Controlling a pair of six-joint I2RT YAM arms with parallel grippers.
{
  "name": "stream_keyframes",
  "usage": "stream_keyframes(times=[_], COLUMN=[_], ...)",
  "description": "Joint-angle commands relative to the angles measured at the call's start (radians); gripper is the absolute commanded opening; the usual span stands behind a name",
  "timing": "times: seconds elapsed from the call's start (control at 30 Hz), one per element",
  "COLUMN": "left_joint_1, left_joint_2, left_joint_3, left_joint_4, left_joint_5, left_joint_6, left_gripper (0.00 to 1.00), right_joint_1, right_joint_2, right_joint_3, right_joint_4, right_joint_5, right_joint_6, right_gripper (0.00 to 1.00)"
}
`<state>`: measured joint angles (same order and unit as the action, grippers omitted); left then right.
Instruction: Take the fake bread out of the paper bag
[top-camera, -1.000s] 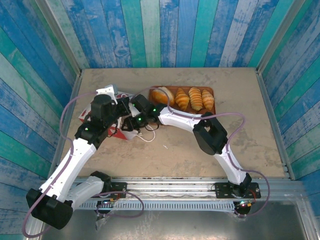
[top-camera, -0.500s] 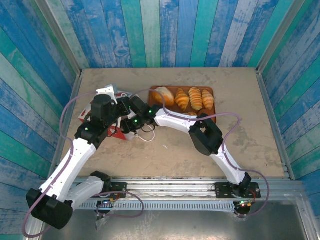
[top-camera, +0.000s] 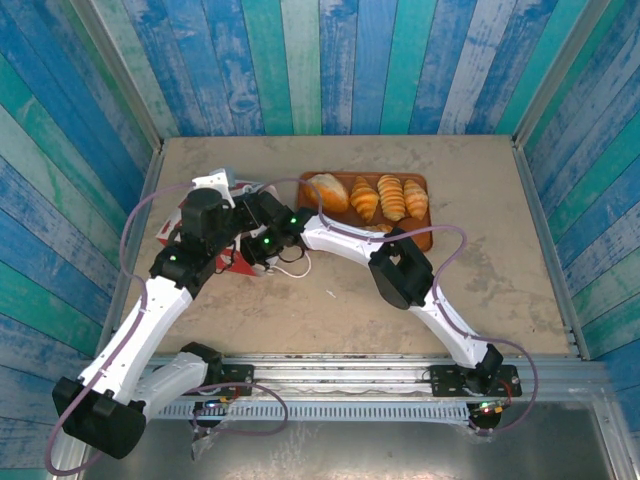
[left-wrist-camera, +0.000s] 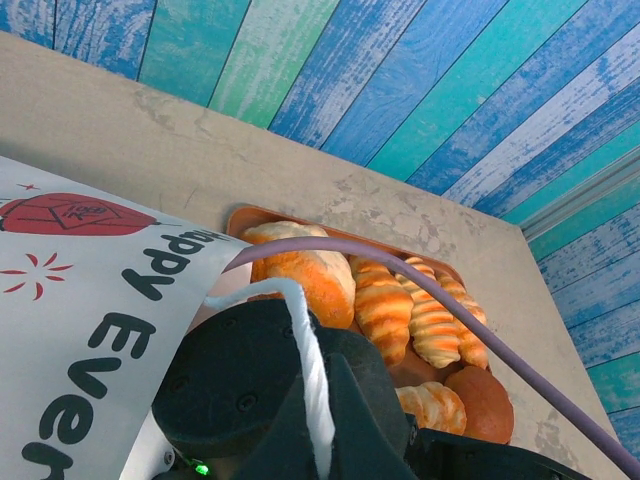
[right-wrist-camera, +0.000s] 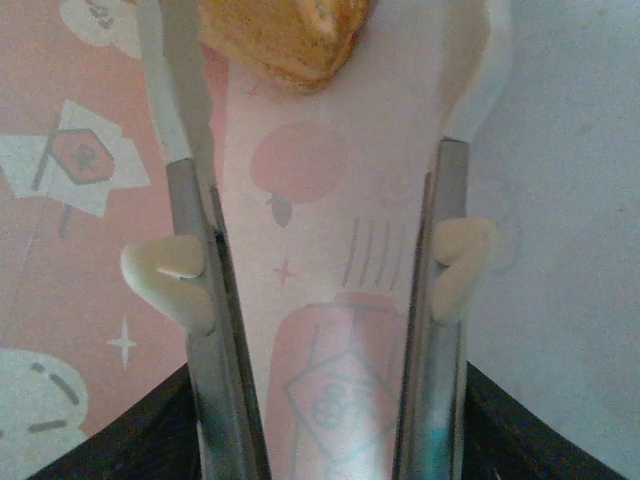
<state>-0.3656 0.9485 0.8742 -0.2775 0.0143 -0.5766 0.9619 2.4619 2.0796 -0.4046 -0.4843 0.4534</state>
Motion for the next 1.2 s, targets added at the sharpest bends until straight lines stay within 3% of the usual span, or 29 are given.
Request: stream_keyframes(times=[0.0, 0.17, 0.27, 0.53, 0.8, 0.93, 1.17], left_joint_1=[-0.002, -0.003, -0.003, -0.003, -0.003, -0.002, -0.002], left_joint_2=[-0.016, -0.028, -0.046, -0.096, -0.086, -0.085, -0.071], left_joint_3=[0.018, 0.018, 0.010, -0.014, -0.016, -0.015, -0.019], left_joint_4=[0.009, -0.009, -0.038, -0.055, -0.047, -0.035, 0.023], left_joint_5=[0.011, -0.028, -0.106, -0.235, -0.235, -0.216, -0.126], left_joint_6=[0.004, 0.002, -0.015, -0.053, -0.057, -0.047, -0.039], left_gripper=[0.00, 0.00, 0.00, 0.00, 0.00, 0.00, 0.00], right_joint_1=[0.008, 0.008, 0.008, 0.014, 0.023, 0.024, 0.024], right_joint_2=[0.000, -0.049, -0.107, -0.322, -0.473, -0.477, -0.344], right_joint_3=[0.033, -0.004, -0.056, -0.323, -0.509, -0.511, -0.350], right_joint_4=[-0.015, -0.013, -0.007, 0.048, 0.059, 0.068, 0.066], right_joint_5=[-0.027, 0.017, 0.051, 0.205, 0.306, 0.297, 0.148], right_joint_6=[-0.027, -0.040, -0.054, -0.085, -0.111, -0.117, -0.085], right_gripper=[0.54, 0.46, 0.44, 0.43, 0.44, 0.46, 0.50])
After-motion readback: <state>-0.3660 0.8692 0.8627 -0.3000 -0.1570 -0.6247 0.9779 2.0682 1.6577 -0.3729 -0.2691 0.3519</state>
